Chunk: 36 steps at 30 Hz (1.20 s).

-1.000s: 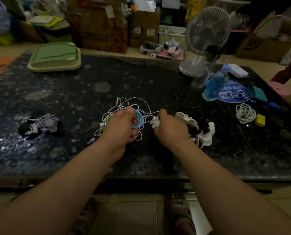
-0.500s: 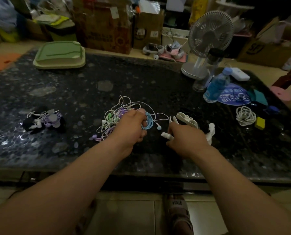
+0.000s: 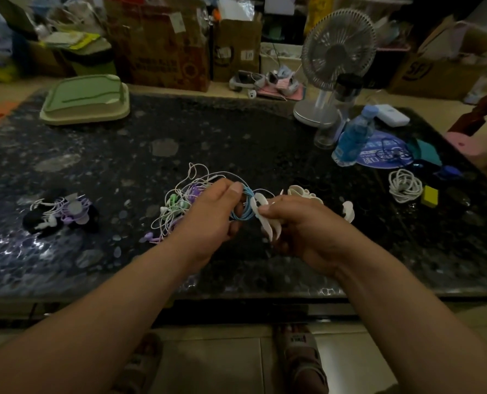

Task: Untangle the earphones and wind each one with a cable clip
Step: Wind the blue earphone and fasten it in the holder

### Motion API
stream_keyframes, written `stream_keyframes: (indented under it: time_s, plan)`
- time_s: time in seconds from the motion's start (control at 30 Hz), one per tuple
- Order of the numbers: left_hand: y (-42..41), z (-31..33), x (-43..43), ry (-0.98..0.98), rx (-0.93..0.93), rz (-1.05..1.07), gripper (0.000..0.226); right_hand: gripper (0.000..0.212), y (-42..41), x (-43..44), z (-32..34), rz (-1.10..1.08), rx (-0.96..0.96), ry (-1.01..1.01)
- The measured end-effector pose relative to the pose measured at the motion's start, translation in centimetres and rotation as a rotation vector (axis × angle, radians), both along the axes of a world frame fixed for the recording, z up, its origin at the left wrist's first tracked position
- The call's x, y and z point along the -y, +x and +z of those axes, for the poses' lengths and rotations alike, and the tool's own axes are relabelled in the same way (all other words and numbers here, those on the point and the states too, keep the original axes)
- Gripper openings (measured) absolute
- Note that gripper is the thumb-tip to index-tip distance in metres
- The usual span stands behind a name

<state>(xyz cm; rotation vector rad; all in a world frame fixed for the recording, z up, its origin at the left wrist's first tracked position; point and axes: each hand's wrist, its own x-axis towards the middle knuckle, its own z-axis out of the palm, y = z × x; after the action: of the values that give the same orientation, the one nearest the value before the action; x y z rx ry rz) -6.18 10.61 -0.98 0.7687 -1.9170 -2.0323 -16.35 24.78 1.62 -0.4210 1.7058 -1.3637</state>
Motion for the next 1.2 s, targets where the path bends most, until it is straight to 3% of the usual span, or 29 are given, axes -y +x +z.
stream_keyframes:
  time_s: [0.27,0.53,0.63,0.8,1.03,1.2]
  plan:
    - [0.5,0.4,-0.3,-0.088,-0.061,-0.036,0.03,0.007,0.5,0.5,0.2,-0.071,0.102,-0.049]
    - [0.8,0.4,-0.1,-0.117,-0.061,-0.085,0.03,0.032,-0.6,-0.3,0.2,-0.057,0.241,-0.176]
    - [0.7,0.4,-0.1,-0.093,-0.08,-0.051,0.028,0.038,0.2,0.2,0.2,-0.008,0.231,-0.17]
    - [0.7,0.4,-0.1,-0.088,-0.108,-0.031,0.028,0.03,1.1,0.9,0.3,-0.084,0.189,-0.138]
    - [0.6,-0.1,-0.5,-0.276,-0.111,-0.04,0.024,0.043,1.5,1.4,0.3,-0.179,0.156,-0.122]
    - [0.6,-0.7,-0.2,-0.392,-0.108,-0.062,0.021,0.051,1.7,1.5,-0.1,-0.126,0.17,-0.129]
